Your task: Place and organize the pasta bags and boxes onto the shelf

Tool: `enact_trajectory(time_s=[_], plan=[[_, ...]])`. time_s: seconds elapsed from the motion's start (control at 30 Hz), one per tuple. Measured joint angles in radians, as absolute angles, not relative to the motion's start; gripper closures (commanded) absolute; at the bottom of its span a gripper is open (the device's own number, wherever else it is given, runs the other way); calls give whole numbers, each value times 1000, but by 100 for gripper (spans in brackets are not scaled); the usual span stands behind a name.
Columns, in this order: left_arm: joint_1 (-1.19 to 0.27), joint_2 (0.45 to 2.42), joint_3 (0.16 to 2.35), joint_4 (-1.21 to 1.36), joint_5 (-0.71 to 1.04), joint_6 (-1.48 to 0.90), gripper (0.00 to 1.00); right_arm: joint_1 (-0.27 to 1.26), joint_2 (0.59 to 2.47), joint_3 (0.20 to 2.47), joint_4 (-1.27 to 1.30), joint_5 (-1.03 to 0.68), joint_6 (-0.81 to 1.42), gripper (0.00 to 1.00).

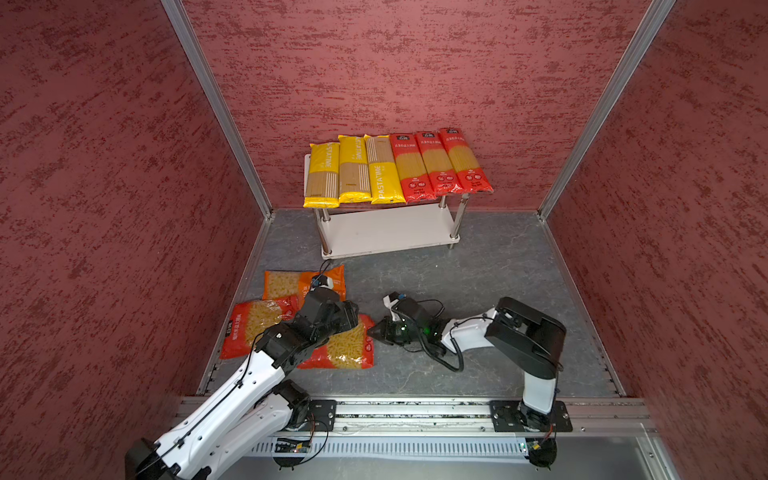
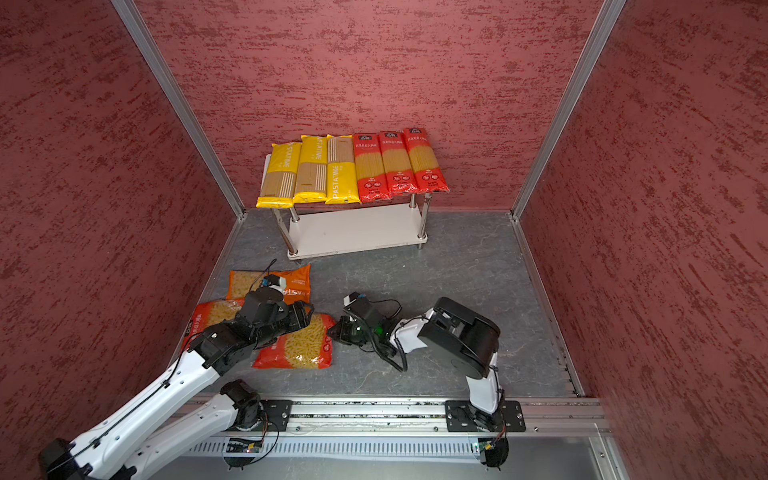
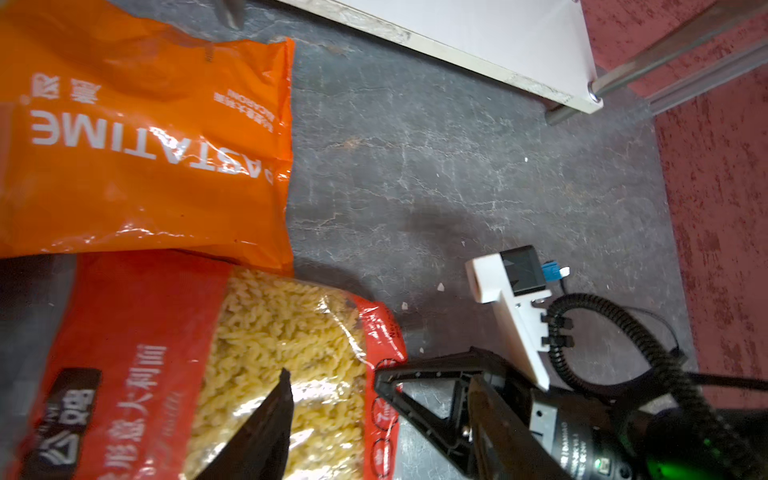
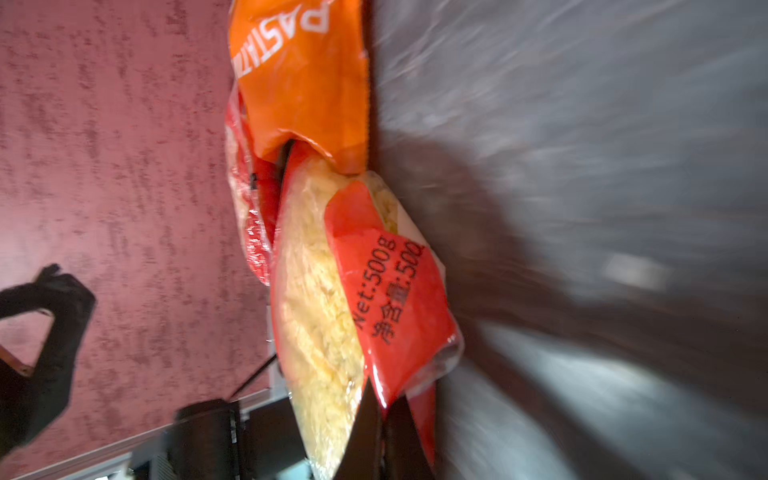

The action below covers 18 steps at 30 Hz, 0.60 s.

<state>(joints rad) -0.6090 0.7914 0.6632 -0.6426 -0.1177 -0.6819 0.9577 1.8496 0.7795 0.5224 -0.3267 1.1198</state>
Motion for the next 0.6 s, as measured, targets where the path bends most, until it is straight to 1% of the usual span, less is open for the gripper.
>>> enact_trajectory(time_s=[0.07,0.2,0.23,0.37,0.47,0.6], plan=[[-652,820,667,-618,-117,-673,32,908,1763,771,381,-329,1010,100],[-704,860,653,-561,-111,-664,32,823,1640,795,127,-299,757,95],[-710,866,645,-545,-109,-664,32,797,1621,813,62,-284,686,92],[-714,883,627,-501,-101,-664,31,707,1612,879,-70,-228,514,66],[-714,894,627,-485,-94,-655,31,670,1606,909,-95,-190,470,58],[-708,903,627,-473,-76,-637,30,672,1533,863,-94,-171,511,53]])
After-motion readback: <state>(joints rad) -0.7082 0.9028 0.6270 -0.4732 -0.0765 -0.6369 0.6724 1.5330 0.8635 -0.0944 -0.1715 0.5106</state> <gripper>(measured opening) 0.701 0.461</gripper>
